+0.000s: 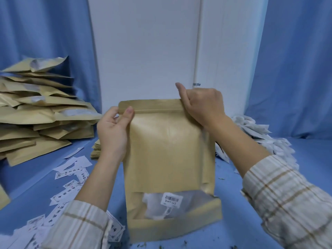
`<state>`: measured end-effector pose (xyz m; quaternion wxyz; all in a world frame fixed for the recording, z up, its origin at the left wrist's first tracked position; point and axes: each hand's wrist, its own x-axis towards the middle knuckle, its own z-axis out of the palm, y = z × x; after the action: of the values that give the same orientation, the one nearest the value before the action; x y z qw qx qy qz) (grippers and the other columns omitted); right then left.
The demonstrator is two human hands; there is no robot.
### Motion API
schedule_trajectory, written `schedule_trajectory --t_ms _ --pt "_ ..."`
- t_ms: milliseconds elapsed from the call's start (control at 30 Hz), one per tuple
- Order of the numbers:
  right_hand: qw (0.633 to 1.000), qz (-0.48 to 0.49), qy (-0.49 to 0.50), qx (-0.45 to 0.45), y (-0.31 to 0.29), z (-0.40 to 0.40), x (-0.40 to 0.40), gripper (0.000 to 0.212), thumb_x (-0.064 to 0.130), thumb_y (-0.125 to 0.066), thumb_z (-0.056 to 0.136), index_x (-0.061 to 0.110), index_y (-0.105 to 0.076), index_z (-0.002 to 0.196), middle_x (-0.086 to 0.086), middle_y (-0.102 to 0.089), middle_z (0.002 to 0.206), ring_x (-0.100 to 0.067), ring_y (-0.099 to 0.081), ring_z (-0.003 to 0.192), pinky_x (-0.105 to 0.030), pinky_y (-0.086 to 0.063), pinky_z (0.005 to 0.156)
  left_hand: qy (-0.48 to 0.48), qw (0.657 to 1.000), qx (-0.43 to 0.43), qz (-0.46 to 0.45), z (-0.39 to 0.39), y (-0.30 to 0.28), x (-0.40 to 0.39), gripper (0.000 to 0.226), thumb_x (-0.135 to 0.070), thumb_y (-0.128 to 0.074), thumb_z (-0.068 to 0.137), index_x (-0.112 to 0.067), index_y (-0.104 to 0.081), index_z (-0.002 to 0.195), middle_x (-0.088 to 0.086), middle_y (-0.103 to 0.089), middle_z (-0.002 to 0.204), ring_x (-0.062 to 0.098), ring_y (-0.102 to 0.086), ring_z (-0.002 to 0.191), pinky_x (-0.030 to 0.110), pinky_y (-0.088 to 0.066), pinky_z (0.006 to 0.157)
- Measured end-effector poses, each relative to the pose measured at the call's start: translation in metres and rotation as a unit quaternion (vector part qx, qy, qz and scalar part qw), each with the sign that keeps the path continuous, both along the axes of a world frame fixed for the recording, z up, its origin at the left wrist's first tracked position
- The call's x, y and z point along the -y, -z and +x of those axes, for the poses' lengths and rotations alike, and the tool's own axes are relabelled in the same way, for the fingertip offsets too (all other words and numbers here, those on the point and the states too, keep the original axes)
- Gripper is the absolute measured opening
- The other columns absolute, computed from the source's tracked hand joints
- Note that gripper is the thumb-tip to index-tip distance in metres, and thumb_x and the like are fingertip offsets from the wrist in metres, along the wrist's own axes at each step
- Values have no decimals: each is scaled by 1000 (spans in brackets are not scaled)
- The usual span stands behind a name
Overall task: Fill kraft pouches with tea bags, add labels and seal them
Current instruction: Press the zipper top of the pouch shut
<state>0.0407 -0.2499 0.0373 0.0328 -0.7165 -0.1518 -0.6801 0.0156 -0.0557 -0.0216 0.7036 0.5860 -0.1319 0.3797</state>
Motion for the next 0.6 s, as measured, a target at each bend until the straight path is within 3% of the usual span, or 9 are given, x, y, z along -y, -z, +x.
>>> schedule_trajectory --t_ms 133,233,267,300,333,367,433,500,600 --pt "999 22 22 -36 0 3 15 59 30 -49 90 15 -24 39 -6 -27 32 -19 -24 33 -21 -19 41 0 1000 11 8 -1 -3 -4 35 -20 -65 86 10 -49 79 9 -27 63 19 -22 60 27 -19 54" --pt "970 99 -51 -216 -1 6 25 53 48 -42 93 19 -29 50 1 -40 49 -22 -43 50 -26 -30 51 5 1000 10 1 -2 -5 -10 32 -21 -62 89 -6 -41 69 11 -36 65 17 -29 59 27 -24 55" --pt "932 162 -154 -284 3 7 33 42 52 -48 89 25 -39 58 4 -47 54 -18 -51 52 -24 -36 54 7 1000 5 -19 -2 -5 -14 29 -21 -60 90 -17 -42 68 8 -41 61 10 -35 56 24 -28 54" --pt "865 223 -277 -355 9 5 42 28 54 -58 81 30 -49 72 5 -57 61 -12 -59 54 -21 -43 56 4 999 -1 -42 -1 -3 -19 27 -21 -59 91 -24 -43 70 -2 -47 58 4 -38 54 21 -32 53" --pt "786 255 -361 -433 18 1 50 34 56 -68 70 32 -54 89 5 -66 71 -7 -66 60 -19 -49 62 0 998 -5 -60 -1 -2 -24 24 -21 -58 91 -26 -44 72 -12 -50 55 -1 -39 52 19 -33 51" --pt "721 241 -392 -518 31 -1 55 48 58 -73 60 35 -57 99 5 -72 82 -6 -70 71 -21 -53 70 -4 997 -5 -73 0 -1 -26 22 -22 -58 92 -25 -45 74 -16 -51 51 -4 -41 50 17 -35 51" --pt "636 185 -395 -637 65 -3 54 45 56 -74 59 37 -65 100 12 -73 98 -6 -69 90 -21 -55 74 -6 996 -7 -92 1 0 -28 18 -25 -58 92 -24 -50 76 -19 -56 52 -5 -46 51 16 -39 52" --pt "608 219 -405 -647 93 -4 44 31 46 -67 74 28 -68 99 6 -72 101 -11 -68 93 -24 -56 72 13 995 -28 -94 1 2 -31 14 -31 -59 90 -24 -56 78 -16 -61 61 -1 -52 57 17 -43 54" --pt "618 357 -405 -571 112 0 27 28 35 -56 89 10 -67 98 -14 -70 97 -23 -64 85 -37 -51 71 107 982 -153 -24 -5 22 -44 16 -39 -66 78 -24 -65 81 -10 -66 78 13 -54 69 27 -38 55"
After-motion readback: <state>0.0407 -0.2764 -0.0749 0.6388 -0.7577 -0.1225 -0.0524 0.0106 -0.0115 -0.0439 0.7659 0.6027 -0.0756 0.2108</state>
